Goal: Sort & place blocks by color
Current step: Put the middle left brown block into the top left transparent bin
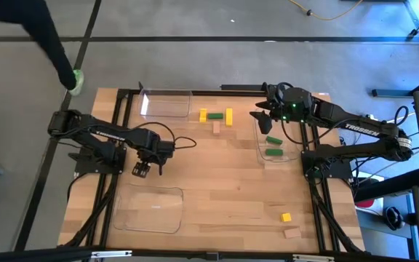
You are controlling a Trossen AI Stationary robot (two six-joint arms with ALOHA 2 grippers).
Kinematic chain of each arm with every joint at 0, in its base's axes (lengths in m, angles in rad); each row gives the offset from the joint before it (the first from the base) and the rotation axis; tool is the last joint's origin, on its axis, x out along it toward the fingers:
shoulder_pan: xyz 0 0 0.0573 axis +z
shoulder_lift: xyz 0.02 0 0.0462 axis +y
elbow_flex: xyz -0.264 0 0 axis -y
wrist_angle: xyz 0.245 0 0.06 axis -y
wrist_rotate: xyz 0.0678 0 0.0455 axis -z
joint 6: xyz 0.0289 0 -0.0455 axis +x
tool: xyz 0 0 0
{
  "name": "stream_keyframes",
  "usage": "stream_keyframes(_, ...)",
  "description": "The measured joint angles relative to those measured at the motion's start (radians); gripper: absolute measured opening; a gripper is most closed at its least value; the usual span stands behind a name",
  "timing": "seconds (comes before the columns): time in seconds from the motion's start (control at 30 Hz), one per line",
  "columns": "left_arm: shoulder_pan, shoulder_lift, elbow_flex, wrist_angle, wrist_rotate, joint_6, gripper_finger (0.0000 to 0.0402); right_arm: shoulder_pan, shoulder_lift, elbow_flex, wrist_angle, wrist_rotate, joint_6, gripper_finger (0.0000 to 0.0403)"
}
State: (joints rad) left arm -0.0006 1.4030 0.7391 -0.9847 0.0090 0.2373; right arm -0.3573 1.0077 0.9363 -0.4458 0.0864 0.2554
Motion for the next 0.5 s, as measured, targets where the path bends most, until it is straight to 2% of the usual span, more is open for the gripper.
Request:
stream_keyframes(0.3, 0.0, 0.107, 0.0, 0.007, -0.019, 0.009, 0.0261, 0.0, 0.0, 0.0, 0.0, 0.001, -0.002, 0.0241)
stream_keyframes(0.5, 0.0, 0.15, 0.0, 0.033, 0.004, 0.008, 0.0261, 0.0, 0.0, 0.0, 0.0, 0.001, -0.002, 0.0241)
